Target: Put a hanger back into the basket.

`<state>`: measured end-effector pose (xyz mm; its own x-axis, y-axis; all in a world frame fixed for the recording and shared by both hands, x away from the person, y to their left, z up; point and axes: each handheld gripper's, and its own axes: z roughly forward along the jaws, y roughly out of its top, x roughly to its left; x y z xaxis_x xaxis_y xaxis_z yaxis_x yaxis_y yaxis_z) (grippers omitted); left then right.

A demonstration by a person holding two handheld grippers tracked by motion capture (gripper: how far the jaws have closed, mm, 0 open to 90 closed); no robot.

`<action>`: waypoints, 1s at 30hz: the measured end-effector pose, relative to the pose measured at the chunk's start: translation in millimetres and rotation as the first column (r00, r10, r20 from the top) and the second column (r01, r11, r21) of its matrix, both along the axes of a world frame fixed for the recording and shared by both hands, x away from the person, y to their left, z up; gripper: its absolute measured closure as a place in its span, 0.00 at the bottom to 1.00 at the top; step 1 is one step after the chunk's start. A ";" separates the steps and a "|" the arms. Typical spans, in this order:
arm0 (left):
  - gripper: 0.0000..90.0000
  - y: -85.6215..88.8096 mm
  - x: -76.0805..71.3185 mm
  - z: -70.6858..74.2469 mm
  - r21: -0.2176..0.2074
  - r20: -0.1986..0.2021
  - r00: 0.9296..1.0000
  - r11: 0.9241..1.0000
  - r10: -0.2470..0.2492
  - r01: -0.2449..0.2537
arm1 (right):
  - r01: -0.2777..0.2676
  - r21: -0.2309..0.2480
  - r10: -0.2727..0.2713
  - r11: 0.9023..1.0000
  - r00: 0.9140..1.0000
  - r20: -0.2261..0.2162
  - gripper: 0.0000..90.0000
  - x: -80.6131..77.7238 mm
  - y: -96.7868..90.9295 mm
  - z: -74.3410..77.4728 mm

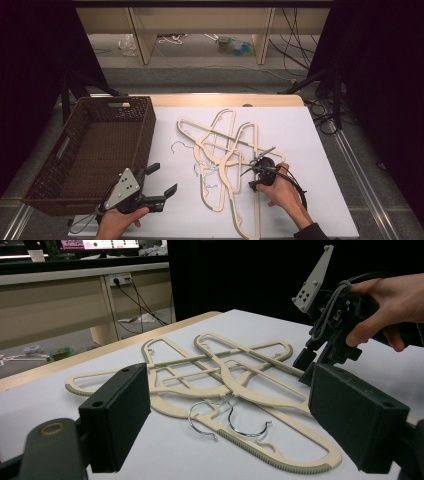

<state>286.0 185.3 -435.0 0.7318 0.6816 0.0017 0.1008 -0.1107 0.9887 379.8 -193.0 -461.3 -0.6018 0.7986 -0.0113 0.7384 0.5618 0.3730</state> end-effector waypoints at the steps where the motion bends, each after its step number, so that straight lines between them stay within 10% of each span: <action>1: 0.19 0.6 0.7 0.3 0.007 0.010 1.000 1.000 -0.004 0.004 | -0.005 0.000 0.005 1.000 1.000 -0.004 0.61 1.2 -1.0 0.2; 19: 0.19 -0.1 0.3 0.1 0.000 -0.001 1.000 1.000 0.000 0.000 | -0.016 0.000 0.016 1.000 0.998 -0.068 0.77 15.9 -22.3 7.1; 30: 0.19 -0.3 1.6 -0.1 0.013 0.004 1.000 1.000 -0.003 0.003 | -0.050 0.001 0.050 0.999 0.998 -0.023 0.87 13.8 -11.2 14.8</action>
<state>287.5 185.1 -435.1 0.7337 0.6794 0.0139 0.0962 -0.1241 0.9876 393.6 -204.2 -446.6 -0.6410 0.7676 0.0034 0.7178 0.5978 0.3569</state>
